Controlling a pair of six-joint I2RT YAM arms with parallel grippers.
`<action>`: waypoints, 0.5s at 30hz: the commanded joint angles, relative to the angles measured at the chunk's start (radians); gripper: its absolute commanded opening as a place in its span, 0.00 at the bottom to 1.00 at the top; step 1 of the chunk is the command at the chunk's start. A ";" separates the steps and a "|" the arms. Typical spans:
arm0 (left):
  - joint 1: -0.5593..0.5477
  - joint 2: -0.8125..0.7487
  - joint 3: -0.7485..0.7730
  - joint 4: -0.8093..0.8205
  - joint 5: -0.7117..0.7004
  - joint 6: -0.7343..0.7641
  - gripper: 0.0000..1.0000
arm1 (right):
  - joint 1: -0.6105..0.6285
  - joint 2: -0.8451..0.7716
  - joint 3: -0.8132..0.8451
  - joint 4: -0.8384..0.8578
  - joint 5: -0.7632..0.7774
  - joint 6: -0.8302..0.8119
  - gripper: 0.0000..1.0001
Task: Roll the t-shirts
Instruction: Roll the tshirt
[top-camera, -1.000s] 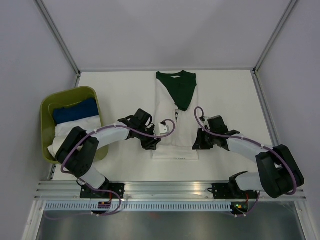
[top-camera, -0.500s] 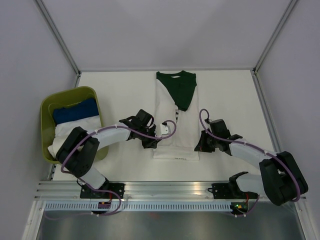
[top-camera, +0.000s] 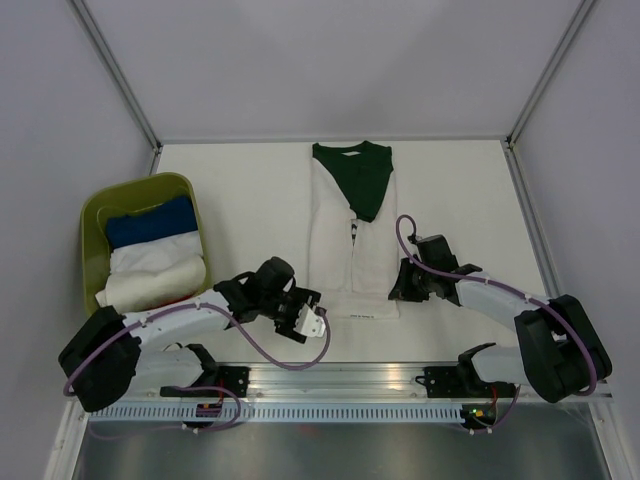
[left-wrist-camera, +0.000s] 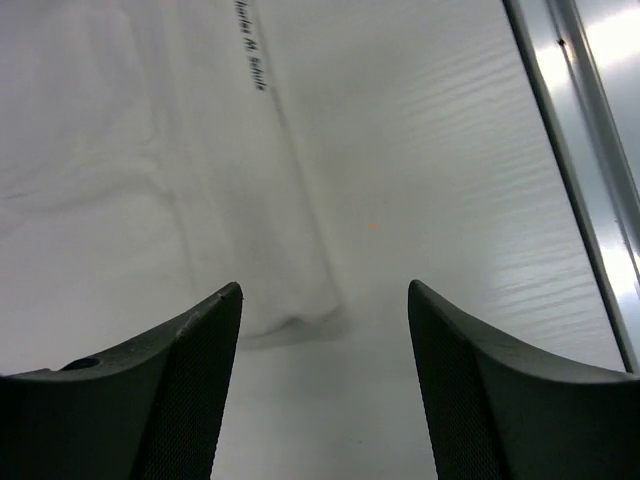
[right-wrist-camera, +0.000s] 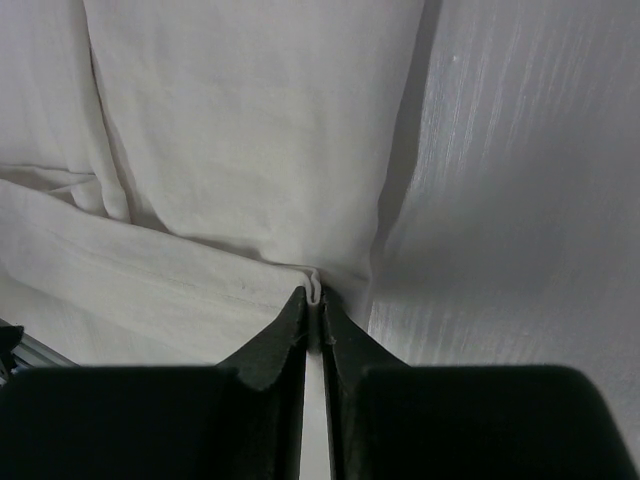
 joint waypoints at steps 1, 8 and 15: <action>-0.040 0.048 -0.040 0.095 -0.049 0.105 0.73 | 0.000 0.000 0.023 0.002 0.054 -0.005 0.15; -0.052 0.166 -0.032 0.166 -0.170 0.074 0.60 | 0.000 -0.012 0.035 -0.013 0.053 -0.042 0.20; -0.060 0.206 -0.034 0.186 -0.175 -0.001 0.33 | 0.000 -0.136 0.155 -0.112 0.132 -0.267 0.47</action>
